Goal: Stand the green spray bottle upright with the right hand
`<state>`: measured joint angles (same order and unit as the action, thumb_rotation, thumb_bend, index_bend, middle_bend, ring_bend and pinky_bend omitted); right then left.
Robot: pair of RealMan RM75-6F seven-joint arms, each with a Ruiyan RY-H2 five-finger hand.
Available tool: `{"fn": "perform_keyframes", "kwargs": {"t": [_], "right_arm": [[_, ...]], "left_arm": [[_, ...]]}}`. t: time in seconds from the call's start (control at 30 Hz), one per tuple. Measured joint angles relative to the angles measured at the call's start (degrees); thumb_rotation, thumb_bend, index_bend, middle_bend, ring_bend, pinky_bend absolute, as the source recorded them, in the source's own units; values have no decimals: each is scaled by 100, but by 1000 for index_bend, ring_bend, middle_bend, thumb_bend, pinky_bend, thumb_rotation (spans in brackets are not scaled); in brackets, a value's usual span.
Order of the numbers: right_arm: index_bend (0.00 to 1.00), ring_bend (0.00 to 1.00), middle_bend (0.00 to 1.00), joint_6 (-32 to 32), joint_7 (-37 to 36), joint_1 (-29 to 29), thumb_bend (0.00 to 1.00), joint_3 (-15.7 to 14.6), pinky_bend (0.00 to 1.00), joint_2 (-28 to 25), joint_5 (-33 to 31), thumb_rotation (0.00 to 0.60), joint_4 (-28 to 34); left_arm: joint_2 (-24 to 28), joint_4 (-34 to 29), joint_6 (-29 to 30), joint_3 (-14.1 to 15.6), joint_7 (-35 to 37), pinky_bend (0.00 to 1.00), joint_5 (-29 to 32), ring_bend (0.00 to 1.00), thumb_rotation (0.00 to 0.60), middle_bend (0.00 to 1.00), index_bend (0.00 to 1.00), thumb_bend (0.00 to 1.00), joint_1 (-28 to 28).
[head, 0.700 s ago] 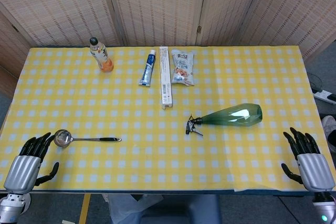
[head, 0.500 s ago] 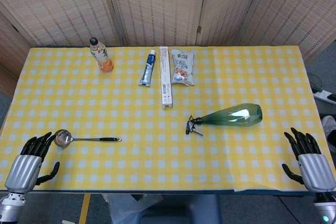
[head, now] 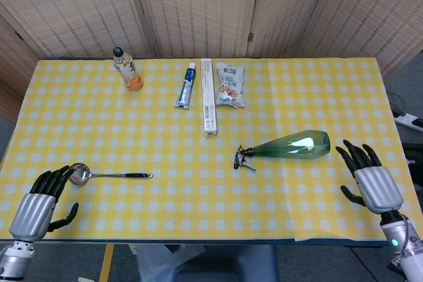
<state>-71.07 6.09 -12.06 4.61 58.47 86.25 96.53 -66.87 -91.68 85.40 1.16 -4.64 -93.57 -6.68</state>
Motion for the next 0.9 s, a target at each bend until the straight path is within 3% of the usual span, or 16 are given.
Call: {"fn": "perform_keyframes", "kwargs": {"t": [0.17, 0.33, 0.63, 0.9], "right_arm": [[6, 121, 60, 1275, 628, -909, 337, 387, 0, -72, -881, 600, 312], [31, 125, 67, 1905, 1464, -1674, 337, 595, 0, 72, -1852, 600, 490], [40, 133, 70, 2194, 3285, -2768, 337, 547, 0, 1067, -3871, 600, 301], [85, 146, 89, 2250, 4052, -3620, 337, 281, 0, 2222, -4790, 600, -649]], "left_arm": [[56, -7, 58, 27, 206, 130, -83, 125, 395, 110, 0, 489, 9], [130, 36, 126, 77, 453, 129, -202, 125, 398, 110, 0, 489, 15], [240, 35, 346, 146, 722, 123, -379, 121, 396, 110, 0, 489, 88], [346, 45, 470, 156, 956, 122, -398, 121, 395, 110, 0, 488, 141]]}}
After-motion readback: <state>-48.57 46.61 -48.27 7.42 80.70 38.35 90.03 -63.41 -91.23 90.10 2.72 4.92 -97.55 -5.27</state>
